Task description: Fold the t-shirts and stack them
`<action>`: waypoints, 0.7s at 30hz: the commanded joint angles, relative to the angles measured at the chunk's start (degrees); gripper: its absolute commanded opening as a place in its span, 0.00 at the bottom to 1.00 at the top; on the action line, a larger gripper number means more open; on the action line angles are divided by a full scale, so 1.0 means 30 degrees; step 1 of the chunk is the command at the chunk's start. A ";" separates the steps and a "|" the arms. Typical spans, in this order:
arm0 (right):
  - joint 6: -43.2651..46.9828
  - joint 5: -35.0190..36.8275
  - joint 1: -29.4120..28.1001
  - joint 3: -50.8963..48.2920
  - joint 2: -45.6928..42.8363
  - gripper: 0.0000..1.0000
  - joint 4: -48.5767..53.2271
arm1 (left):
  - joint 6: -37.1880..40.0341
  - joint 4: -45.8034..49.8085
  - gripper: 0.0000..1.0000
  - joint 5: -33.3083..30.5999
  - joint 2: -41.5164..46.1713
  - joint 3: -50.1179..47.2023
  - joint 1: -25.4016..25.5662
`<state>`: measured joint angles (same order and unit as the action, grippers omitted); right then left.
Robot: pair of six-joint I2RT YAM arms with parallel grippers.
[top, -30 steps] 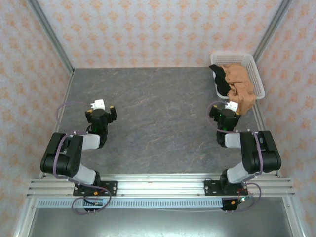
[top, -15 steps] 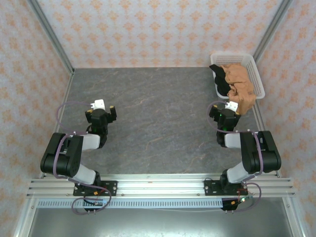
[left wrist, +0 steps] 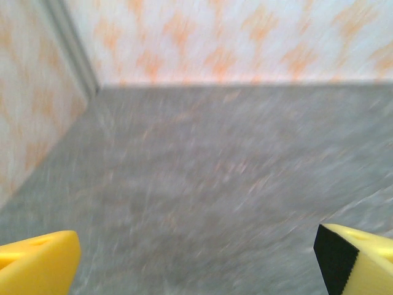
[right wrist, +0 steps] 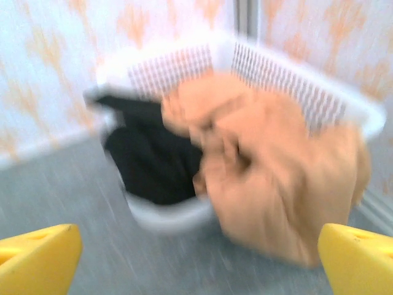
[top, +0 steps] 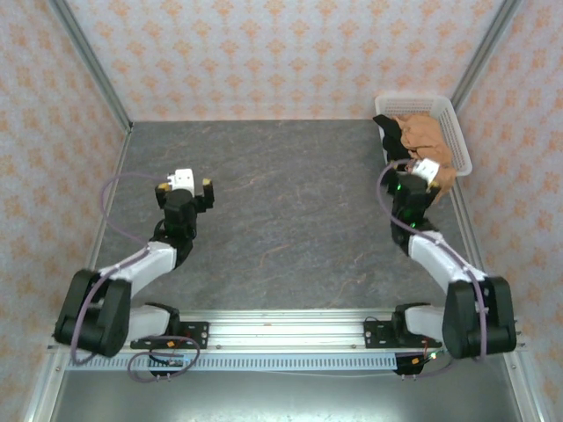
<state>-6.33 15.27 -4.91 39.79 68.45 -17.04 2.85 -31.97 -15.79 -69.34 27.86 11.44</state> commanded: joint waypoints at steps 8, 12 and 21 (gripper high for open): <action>-0.7230 -0.0323 0.2225 1.5302 0.6434 0.97 1.5995 | -1.2475 2.2570 0.98 -0.0346 -0.3734 1.8218 -0.1830; -0.7007 -0.0592 0.3309 1.9959 1.0229 0.94 1.8820 | -1.1263 2.1993 0.96 0.3347 -0.5109 2.0225 -0.0613; -0.5751 -0.3043 0.5136 2.7313 1.8255 0.87 2.3429 | -1.1263 2.2570 0.77 0.7430 -0.6586 1.9844 0.2762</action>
<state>-25.23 8.40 10.44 116.90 119.59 44.10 -30.46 32.40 2.00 -90.72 88.01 17.61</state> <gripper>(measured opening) 0.870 0.774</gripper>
